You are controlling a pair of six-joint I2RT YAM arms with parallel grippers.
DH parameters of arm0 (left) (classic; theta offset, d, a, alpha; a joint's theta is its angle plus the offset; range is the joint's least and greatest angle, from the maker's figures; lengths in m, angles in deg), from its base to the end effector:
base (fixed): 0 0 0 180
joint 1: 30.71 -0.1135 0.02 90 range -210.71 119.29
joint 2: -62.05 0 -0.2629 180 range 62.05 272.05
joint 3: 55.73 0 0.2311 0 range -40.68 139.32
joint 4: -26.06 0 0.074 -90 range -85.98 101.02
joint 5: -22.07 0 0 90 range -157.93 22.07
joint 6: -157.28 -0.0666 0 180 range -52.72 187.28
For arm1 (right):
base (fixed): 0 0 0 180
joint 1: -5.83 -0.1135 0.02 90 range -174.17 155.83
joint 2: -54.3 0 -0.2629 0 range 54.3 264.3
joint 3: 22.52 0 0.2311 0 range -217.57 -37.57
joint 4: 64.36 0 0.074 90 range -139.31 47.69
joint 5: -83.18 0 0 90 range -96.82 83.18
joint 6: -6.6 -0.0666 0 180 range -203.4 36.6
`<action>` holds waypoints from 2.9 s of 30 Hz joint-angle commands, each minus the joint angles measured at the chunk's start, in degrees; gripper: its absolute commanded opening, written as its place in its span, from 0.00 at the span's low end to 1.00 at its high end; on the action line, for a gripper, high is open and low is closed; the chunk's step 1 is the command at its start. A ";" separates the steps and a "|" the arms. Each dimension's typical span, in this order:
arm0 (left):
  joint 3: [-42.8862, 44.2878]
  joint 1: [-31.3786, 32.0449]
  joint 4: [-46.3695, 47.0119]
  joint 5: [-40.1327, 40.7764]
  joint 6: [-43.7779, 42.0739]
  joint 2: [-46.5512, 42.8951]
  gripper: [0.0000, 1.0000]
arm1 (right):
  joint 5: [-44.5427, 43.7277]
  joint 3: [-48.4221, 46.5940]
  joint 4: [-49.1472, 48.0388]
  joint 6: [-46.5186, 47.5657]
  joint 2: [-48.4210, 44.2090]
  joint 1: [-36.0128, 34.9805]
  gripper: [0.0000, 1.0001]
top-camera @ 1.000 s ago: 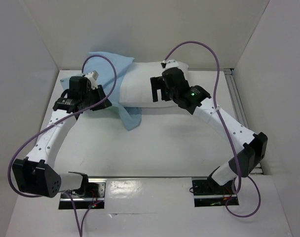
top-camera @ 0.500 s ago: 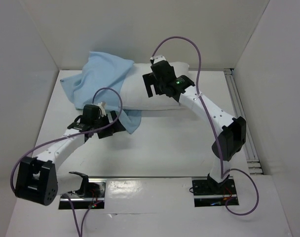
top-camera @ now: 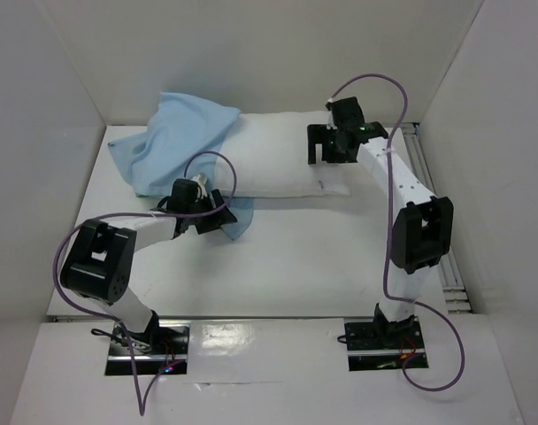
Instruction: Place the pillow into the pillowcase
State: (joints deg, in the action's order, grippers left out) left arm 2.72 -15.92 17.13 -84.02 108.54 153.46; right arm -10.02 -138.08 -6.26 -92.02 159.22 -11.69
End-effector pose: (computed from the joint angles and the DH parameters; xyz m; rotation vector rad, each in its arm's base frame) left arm 0.3077 -0.1003 0.1585 -0.4028 2.3755 -0.8043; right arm 0.3919 0.1198 0.3067 -0.1604 2.3972 0.1461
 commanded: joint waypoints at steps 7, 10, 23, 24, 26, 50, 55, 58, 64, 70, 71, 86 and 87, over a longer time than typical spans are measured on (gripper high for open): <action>8.44 0.16 3.76 -3.84 1.72 3.94 0.00 | 15.39 6.90 -10.78 -7.01 3.97 4.69 0.81; 14.07 0.16 3.73 -11.57 1.02 5.09 0.00 | 20.59 4.90 -13.33 -9.83 6.42 4.69 0.15; 56.99 9.81 -1.73 -32.41 7.43 11.51 0.00 | 11.48 -1.13 -21.68 -20.55 -6.30 0.57 0.00; 54.54 9.82 -0.24 -32.42 7.44 9.42 0.00 | 11.46 3.08 -22.73 -21.08 -7.44 -0.75 0.00; 44.79 12.10 3.88 -32.42 9.27 7.47 0.00 | 11.46 16.92 -28.15 -24.41 -10.60 -5.14 0.00; 54.15 12.30 -44.68 -18.65 -15.59 -7.13 0.00 | 9.28 52.87 -26.63 -28.30 -38.65 -19.30 0.00; 63.98 8.15 -53.73 10.72 -17.60 0.06 0.78 | 0.14 47.96 -15.81 -22.94 -39.36 -19.31 1.00; 66.90 8.15 -57.43 28.24 -17.61 5.78 0.92 | -7.06 42.78 -12.29 -22.32 -39.97 -19.31 1.00; 72.26 6.40 -63.93 42.54 -18.57 16.33 0.94 | -9.73 41.61 -18.50 -24.68 -44.09 -13.53 1.00; 72.98 5.87 -67.19 48.43 -17.53 19.59 0.92 | 8.72 43.73 -25.37 -28.20 -39.72 -0.69 1.00; 71.75 5.26 -67.19 49.05 -17.00 19.59 0.92 | 10.39 44.25 -26.77 -28.20 -38.14 1.50 1.00; 72.00 2.70 -66.67 43.97 -16.65 20.20 0.00 | 27.30 44.35 -36.27 -27.06 -19.76 -1.62 1.00; 72.87 2.70 -66.67 40.74 -16.65 20.20 0.00 | 26.76 43.74 -37.24 -27.06 -18.89 -4.95 0.93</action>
State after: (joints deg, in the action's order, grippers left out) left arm 72.62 -13.32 -48.64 -38.87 92.65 174.25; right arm 12.95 -93.34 -36.80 -119.54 139.79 -10.18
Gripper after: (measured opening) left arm 0.033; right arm 0.956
